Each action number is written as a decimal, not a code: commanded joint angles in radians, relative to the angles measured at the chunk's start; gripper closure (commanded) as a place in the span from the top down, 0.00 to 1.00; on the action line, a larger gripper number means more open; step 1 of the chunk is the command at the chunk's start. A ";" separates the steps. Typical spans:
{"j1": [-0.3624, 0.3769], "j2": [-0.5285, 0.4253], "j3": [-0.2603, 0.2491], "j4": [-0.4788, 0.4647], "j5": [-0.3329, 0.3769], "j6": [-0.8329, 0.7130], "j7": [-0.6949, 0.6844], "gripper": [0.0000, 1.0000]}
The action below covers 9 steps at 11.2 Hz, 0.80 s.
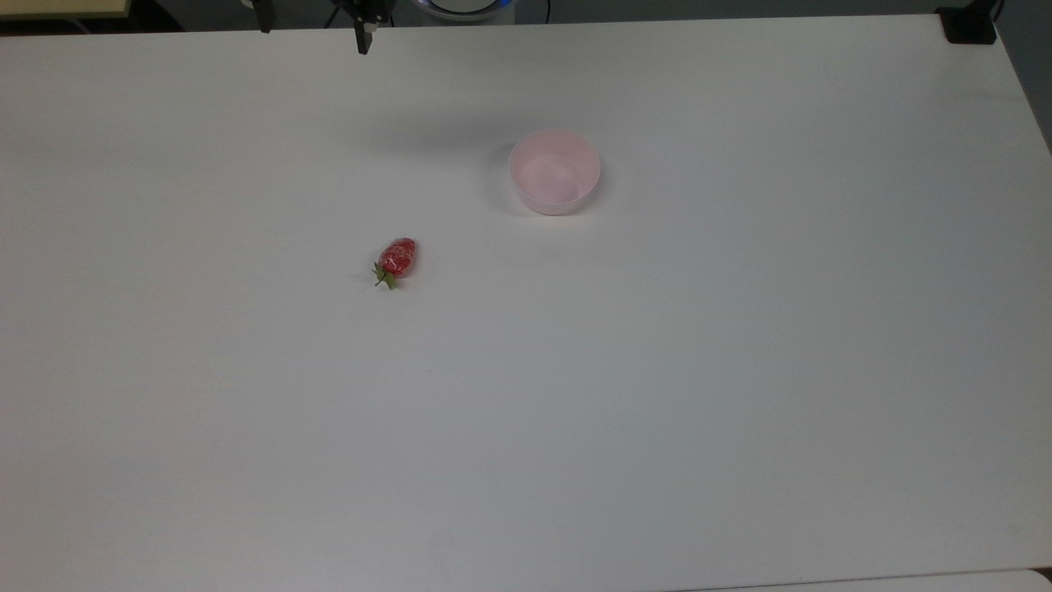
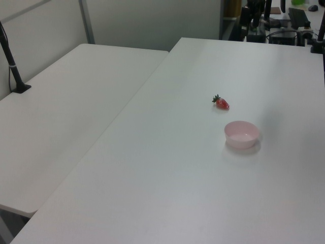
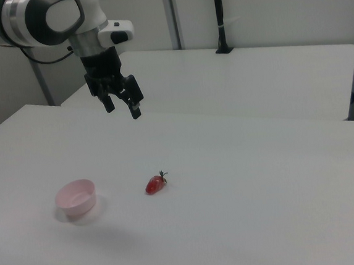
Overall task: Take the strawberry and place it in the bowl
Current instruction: 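Move the open gripper down over the red strawberry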
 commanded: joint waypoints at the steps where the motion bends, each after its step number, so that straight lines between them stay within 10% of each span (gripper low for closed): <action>1: -0.021 0.054 0.001 0.044 0.021 0.005 -0.010 1.00; 9: 0.039 0.096 -0.025 0.039 0.021 0.007 -0.042 1.00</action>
